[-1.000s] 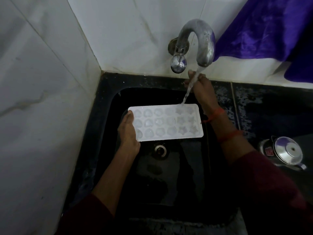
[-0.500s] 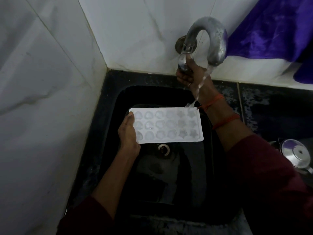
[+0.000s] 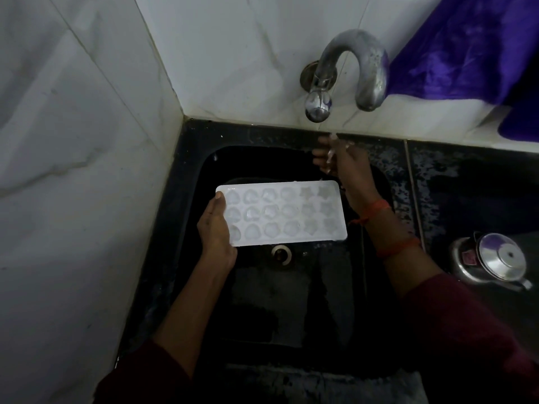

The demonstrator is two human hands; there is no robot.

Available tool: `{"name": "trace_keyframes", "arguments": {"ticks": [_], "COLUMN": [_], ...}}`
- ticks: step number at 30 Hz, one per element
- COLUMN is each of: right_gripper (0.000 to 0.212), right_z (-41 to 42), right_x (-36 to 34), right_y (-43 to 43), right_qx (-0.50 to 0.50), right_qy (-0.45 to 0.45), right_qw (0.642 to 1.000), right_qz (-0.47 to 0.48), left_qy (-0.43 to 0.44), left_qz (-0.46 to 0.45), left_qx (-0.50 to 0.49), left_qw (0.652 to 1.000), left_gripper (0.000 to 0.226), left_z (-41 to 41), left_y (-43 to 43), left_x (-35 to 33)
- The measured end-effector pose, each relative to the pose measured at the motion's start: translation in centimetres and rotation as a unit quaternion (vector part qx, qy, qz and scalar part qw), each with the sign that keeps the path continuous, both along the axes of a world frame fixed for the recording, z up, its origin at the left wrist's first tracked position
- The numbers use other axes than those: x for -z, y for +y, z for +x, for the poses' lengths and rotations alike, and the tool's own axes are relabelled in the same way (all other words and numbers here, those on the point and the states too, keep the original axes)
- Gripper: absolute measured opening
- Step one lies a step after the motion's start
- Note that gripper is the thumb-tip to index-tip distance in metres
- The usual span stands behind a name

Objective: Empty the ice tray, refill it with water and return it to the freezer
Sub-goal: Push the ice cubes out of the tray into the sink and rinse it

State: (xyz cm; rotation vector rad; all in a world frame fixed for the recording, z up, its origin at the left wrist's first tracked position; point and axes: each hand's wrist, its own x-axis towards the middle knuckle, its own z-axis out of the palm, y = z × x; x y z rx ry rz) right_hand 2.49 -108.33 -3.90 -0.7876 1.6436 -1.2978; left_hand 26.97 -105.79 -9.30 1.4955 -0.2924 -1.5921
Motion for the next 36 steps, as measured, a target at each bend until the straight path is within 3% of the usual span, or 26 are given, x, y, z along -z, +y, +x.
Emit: {"name": "trace_keyframes", "arguments": {"ticks": [6,11,16,27,36], "right_gripper": [0.018,0.018,0.031,0.034,0.032], "right_z": [-0.5,-0.2,-0.3,-1.1,-1.2], "right_x": [1.9,3.1,4.0,2.5,1.5], "right_y": [6.3,10.0,11.8,13.8,14.0], "right_qx": [0.022,-0.027,-0.098,-0.215,-0.199], "right_qy": [0.227,0.295,0.408,0.517,0.487], "right_qw": [0.974,0.954,0.907,0.828,0.848], "right_qz": [0.012,-0.056,-0.030,0.036,0.056], "left_qy": [0.004,-0.005,-0.013,-0.033,-0.042], "left_qz": [-0.002,-0.014,-0.015,0.003,0.004], "left_qx": [0.005,0.013,0.018,0.005,0.011], "left_qw": [1.000,1.000,1.000,0.999,0.999], "left_gripper": [0.041,0.046,0.047,0.042,0.040], "left_z": [0.8,1.1,0.8,0.2,-0.5], "left_y": [0.3,0.9,2.2,5.3,6.3], "left_x": [-0.3,-0.4,-0.2,-1.2,-2.7]}}
